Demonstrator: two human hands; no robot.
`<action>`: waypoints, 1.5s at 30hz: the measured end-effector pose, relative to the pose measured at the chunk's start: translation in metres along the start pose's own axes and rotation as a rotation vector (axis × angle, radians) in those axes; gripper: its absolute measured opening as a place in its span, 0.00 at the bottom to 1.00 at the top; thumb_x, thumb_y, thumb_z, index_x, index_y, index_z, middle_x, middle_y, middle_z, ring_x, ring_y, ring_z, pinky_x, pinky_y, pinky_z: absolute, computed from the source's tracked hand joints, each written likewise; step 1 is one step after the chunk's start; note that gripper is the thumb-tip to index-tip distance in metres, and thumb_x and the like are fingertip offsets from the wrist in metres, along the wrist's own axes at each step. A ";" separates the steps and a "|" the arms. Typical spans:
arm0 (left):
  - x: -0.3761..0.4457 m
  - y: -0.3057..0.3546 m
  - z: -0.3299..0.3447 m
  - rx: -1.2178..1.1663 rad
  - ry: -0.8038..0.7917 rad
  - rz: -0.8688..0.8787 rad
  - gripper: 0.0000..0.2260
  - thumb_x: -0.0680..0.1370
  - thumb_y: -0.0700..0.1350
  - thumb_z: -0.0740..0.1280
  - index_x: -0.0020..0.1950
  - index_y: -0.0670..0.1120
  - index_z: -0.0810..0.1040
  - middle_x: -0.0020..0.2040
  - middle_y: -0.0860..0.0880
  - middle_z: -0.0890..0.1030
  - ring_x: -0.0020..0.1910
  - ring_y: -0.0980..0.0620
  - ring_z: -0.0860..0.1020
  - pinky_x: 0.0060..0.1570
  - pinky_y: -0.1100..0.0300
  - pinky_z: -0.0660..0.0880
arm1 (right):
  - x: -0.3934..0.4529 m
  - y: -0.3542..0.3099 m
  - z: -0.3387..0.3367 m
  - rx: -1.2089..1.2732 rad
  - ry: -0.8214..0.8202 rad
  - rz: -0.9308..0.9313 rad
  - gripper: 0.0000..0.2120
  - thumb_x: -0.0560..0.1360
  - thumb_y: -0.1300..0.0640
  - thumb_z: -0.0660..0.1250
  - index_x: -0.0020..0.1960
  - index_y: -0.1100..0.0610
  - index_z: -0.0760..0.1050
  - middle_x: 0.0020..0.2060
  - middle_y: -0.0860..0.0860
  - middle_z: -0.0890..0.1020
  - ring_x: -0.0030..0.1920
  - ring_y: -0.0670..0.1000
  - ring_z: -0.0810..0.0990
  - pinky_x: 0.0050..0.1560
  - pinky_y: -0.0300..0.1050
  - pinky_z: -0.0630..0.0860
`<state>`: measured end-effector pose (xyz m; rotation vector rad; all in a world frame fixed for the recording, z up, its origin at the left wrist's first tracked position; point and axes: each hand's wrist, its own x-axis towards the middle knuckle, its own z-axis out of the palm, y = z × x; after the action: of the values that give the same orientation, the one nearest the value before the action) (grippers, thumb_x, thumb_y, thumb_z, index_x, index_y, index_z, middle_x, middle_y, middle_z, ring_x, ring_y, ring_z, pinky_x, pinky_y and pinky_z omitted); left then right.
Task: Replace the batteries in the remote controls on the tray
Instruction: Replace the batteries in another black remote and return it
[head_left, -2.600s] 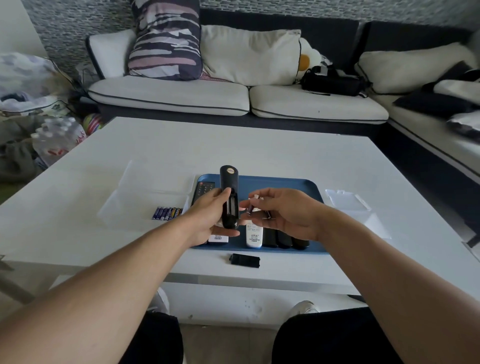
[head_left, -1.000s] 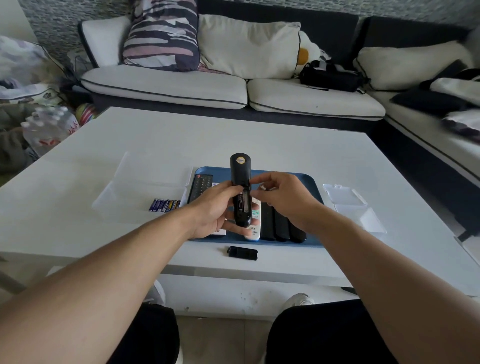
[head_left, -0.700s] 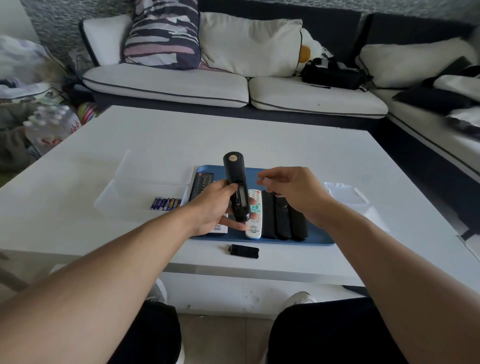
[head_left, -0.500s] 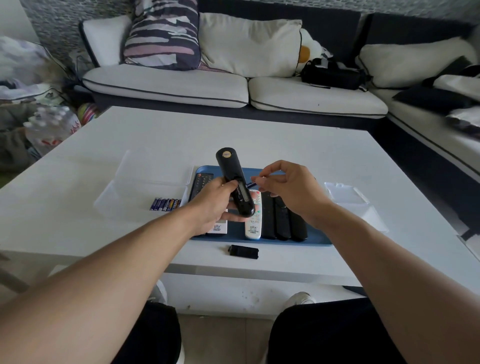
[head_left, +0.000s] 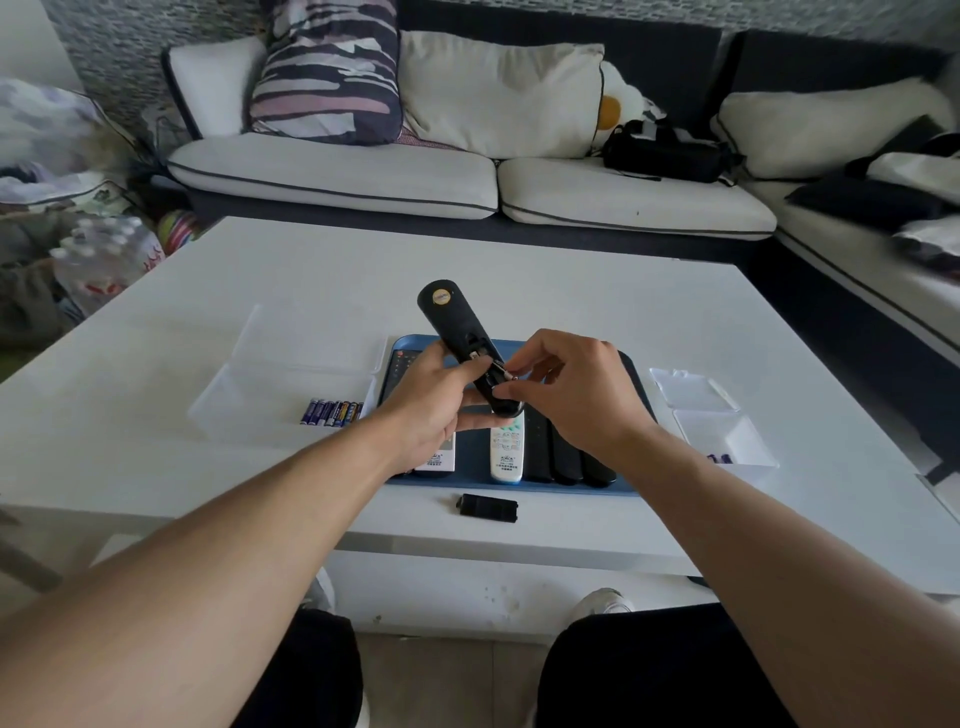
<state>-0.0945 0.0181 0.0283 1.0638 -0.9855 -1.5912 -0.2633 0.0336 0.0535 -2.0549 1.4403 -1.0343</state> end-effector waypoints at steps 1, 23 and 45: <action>0.000 0.000 0.000 0.016 0.001 0.007 0.11 0.83 0.39 0.63 0.65 0.40 0.71 0.45 0.42 0.86 0.47 0.40 0.85 0.52 0.36 0.81 | 0.000 0.000 0.000 0.005 -0.004 0.001 0.08 0.68 0.57 0.80 0.44 0.53 0.83 0.36 0.43 0.82 0.37 0.40 0.77 0.38 0.29 0.72; -0.004 0.001 -0.006 0.173 -0.072 -0.044 0.12 0.83 0.42 0.64 0.66 0.46 0.74 0.51 0.46 0.86 0.49 0.44 0.86 0.45 0.43 0.83 | 0.002 0.007 0.005 0.035 -0.205 0.278 0.15 0.69 0.48 0.78 0.48 0.51 0.75 0.41 0.45 0.86 0.43 0.49 0.83 0.48 0.49 0.78; -0.007 0.002 -0.011 0.178 -0.095 -0.060 0.11 0.84 0.47 0.62 0.65 0.46 0.76 0.48 0.47 0.85 0.44 0.43 0.86 0.47 0.44 0.83 | 0.002 0.007 0.016 0.276 -0.199 0.481 0.13 0.71 0.55 0.78 0.48 0.58 0.77 0.41 0.50 0.87 0.39 0.48 0.83 0.46 0.43 0.79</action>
<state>-0.0826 0.0232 0.0283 1.1560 -1.1869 -1.6383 -0.2544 0.0283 0.0392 -1.4700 1.4887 -0.7546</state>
